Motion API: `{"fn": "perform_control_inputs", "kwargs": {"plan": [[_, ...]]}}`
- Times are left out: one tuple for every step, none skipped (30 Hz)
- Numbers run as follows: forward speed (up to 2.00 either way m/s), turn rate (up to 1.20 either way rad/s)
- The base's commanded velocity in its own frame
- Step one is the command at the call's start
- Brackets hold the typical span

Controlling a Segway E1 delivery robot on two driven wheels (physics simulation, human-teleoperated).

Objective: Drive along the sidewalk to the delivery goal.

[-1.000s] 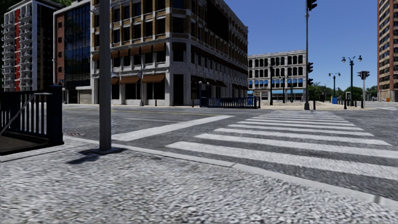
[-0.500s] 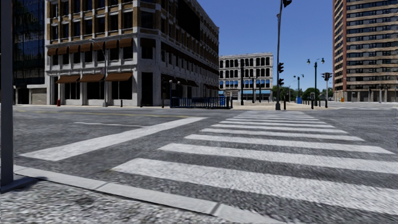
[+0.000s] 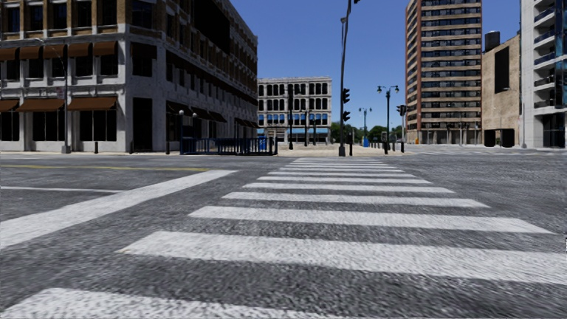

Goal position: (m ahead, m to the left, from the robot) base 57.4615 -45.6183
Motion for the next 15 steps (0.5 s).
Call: {"fn": "perform_control_inputs", "kwargs": {"plan": [[1.35, -0.50], [1.35, -0.50], [1.35, -0.50], [1.35, -0.50], [1.34, -0.48], [1.34, -0.43], [1.34, -0.43], [1.34, -0.40], [1.34, -0.31], [1.34, -0.10], [1.34, 0.00], [1.34, 0.00], [1.34, 0.00], [1.34, 0.00], [1.34, 0.00]]}}
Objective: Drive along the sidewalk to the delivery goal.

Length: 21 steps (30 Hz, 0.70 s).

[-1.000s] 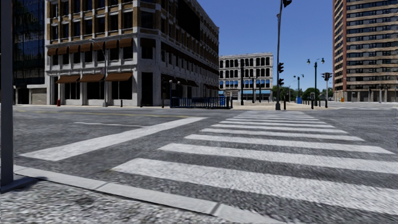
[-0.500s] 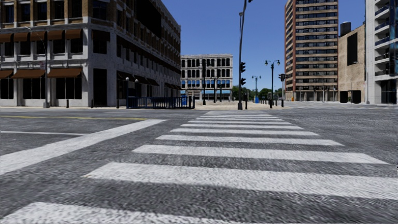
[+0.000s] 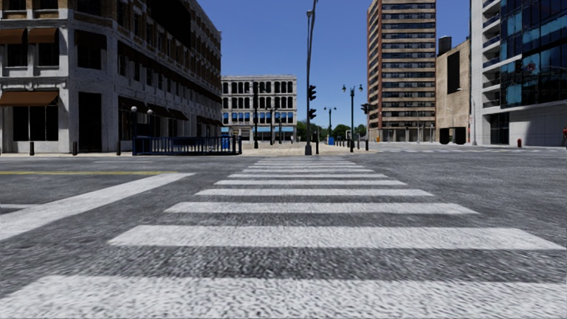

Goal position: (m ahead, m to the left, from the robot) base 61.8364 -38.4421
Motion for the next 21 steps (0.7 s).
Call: {"fn": "perform_control_inputs", "kwargs": {"plan": [[1.34, 0.00], [1.34, 0.00], [1.34, 0.00], [1.34, 0.00], [1.34, 0.00], [1.34, 0.00], [1.34, 0.00], [1.34, 0.00], [1.34, 0.00], [1.34, 0.00], [1.34, 0.00], [1.36, 0.00], [1.36, 0.00], [1.36, 0.00], [1.36, 0.00], [1.36, 0.00], [1.43, 0.00], [2.00, 0.00], [2.00, 0.00], [2.00, 0.00], [2.00, 0.00]]}}
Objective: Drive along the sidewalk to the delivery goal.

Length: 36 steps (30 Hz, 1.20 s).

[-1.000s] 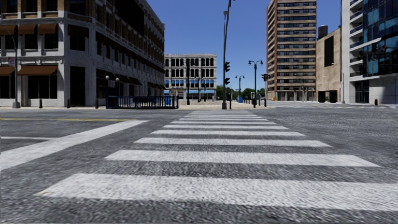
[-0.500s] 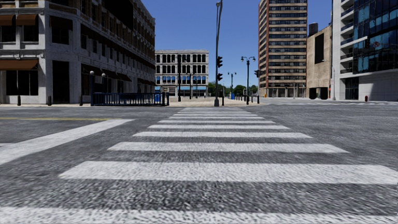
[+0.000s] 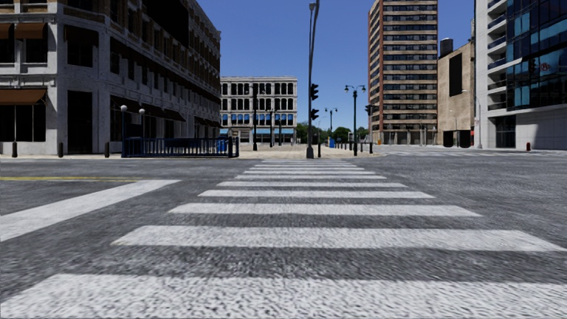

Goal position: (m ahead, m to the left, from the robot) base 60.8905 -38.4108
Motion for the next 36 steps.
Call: {"fn": "perform_control_inputs", "kwargs": {"plan": [[2.00, 0.00], [2.00, 0.00], [2.00, 0.00], [2.00, 0.00], [2.00, 0.00], [2.00, 0.00], [2.00, 0.00], [2.00, 0.00], [2.00, 0.00], [2.00, 0.00], [2.00, 0.00], [2.00, 0.00], [2.00, 0.00], [2.00, 0.00], [2.00, 0.00], [2.00, 0.00], [2.00, 0.00], [2.00, 0.00], [2.00, 0.00], [2.00, 0.00], [2.00, 0.00], [2.00, 0.00], [2.00, 0.00], [2.00, 0.00], [2.00, 0.00], [2.00, 0.00], [2.00, 0.00], [2.00, 0.00], [2.00, 0.00], [2.00, 0.00], [2.00, 0.00], [2.00, 0.00], [2.00, 0.00], [2.00, 0.00], [2.00, 0.00], [2.00, 0.00]]}}
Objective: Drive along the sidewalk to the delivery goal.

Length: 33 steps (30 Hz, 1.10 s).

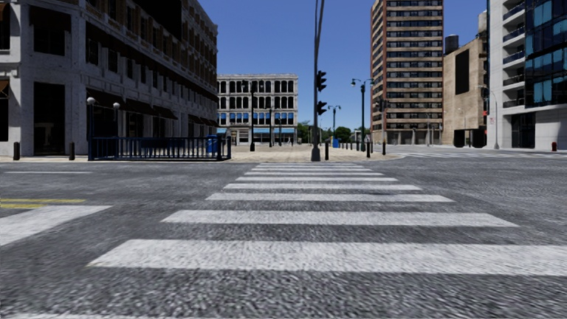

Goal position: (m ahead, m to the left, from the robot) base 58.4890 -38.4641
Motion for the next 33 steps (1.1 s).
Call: {"fn": "perform_control_inputs", "kwargs": {"plan": [[2.00, 0.00], [2.00, 0.00], [2.00, 0.00], [2.00, 0.00], [2.00, 0.00], [2.00, 0.00], [2.00, 0.00], [2.00, 0.00], [2.00, 0.00], [2.00, 0.00], [2.00, 0.00], [2.00, 0.00], [2.00, 0.00], [2.00, 0.00], [2.00, 0.00], [2.00, 0.00], [2.00, 0.00], [2.00, 0.00], [2.00, 0.00], [2.00, 0.00], [2.00, 0.00], [2.00, 0.00], [2.00, 0.00], [2.00, 0.00], [2.00, 0.00], [2.00, 0.00], [2.00, 0.00], [2.00, 0.00], [2.00, 0.00], [2.00, 0.00], [2.00, 0.00], [2.00, 0.00], [2.00, 0.00]]}}
